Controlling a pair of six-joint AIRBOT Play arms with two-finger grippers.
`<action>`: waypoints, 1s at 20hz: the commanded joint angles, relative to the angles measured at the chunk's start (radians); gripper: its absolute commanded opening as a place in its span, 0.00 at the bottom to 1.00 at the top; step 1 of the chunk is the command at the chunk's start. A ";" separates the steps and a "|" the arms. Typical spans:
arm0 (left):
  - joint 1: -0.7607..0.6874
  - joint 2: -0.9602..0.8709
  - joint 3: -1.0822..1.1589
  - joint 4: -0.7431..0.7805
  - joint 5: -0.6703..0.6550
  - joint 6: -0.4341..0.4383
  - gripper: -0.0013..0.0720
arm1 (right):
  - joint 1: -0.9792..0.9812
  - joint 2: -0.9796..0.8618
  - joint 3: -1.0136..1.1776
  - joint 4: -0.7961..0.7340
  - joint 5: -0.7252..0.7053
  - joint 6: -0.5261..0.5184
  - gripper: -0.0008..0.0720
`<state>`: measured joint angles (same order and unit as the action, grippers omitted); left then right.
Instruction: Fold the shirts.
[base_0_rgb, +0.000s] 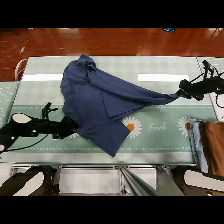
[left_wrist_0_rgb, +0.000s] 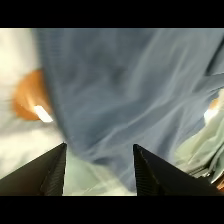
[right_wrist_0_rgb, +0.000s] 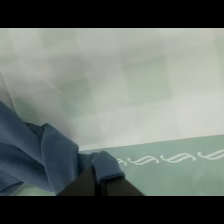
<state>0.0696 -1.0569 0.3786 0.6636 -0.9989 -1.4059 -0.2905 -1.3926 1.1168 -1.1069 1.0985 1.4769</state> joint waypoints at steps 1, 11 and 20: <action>-0.123 -0.040 -0.037 -0.100 0.175 -0.008 0.71 | -0.001 -0.001 0.000 0.001 0.014 -0.012 0.05; -0.189 -0.137 0.219 -0.261 0.188 0.175 0.04 | -0.001 0.005 0.010 0.114 0.082 -0.050 0.05; 0.100 -0.072 1.054 -0.262 -0.058 0.120 0.04 | -0.002 0.142 0.546 0.182 0.114 -0.020 0.05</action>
<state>0.0822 -1.1484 1.1652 0.4076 -0.9817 -1.2510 -0.2913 -1.2915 1.4895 -0.9375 1.2072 1.4330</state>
